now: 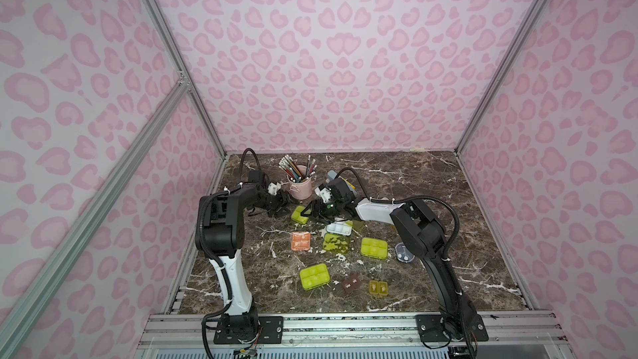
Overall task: Close pillboxes
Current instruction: Close the lid on the pillbox.
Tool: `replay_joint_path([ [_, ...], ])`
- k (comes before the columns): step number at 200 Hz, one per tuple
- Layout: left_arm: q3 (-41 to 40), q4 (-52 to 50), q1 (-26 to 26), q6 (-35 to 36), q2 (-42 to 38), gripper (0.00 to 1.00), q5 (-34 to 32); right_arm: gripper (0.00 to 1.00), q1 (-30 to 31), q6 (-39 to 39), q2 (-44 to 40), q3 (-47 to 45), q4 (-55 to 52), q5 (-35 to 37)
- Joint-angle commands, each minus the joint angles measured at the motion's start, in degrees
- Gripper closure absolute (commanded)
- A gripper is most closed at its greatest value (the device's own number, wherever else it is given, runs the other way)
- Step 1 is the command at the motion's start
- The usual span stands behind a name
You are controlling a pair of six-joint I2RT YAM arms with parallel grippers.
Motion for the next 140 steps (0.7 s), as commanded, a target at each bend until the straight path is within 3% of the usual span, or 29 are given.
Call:
replay_joint_path([
  [1, -0.6, 0.8, 0.0, -1.1, 0.7, 0.42, 0.1, 0.36, 0.1, 1.5, 0.7, -1.2, 1.4, 0.6],
  [77, -0.4, 0.6, -1.0, -1.2, 1.6, 0.46, 1.5, 0.37, -0.4, 8.1, 0.3, -6.1, 16.2, -1.5],
  [140, -0.8, 1.2, -1.7, -2.3, 1.8, 0.47, 4.4, 0.37, -0.7, 8.5, -0.6, -7.6, 18.8, -1.0],
])
